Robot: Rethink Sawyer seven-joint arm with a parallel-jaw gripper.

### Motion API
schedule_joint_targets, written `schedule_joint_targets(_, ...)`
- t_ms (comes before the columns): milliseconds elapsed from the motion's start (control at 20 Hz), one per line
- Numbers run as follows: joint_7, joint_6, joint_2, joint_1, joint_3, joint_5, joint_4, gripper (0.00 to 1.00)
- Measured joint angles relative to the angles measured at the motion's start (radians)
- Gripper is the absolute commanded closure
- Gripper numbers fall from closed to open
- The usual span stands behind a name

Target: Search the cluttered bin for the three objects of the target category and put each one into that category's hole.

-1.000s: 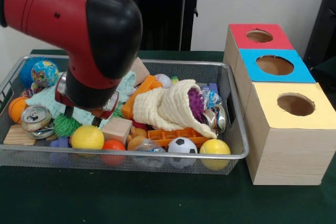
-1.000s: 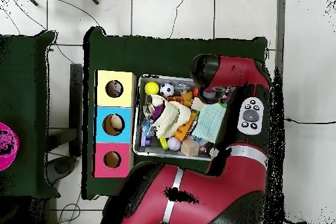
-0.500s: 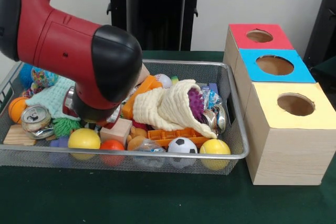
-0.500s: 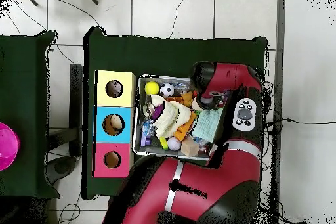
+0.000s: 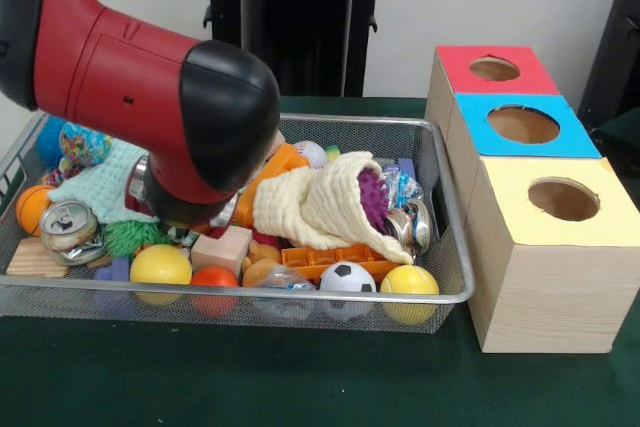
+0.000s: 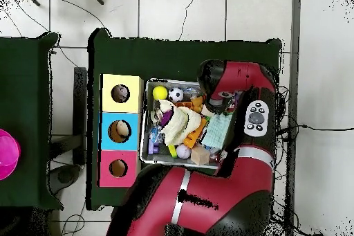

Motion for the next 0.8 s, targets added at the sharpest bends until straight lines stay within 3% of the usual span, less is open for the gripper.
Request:
schedule_joint_targets(400, 0.000, 0.107, -0.068, 0.049, 0.004, 0.010, 0.000, 1.00)
schedule_joint_targets(600, 0.000, 0.220, -0.143, 0.110, 0.010, 0.056, -0.006, 1.00)
schedule_joint_targets(800, 0.000, 0.271, -0.182, 0.144, 0.025, 0.108, -0.010, 1.00)
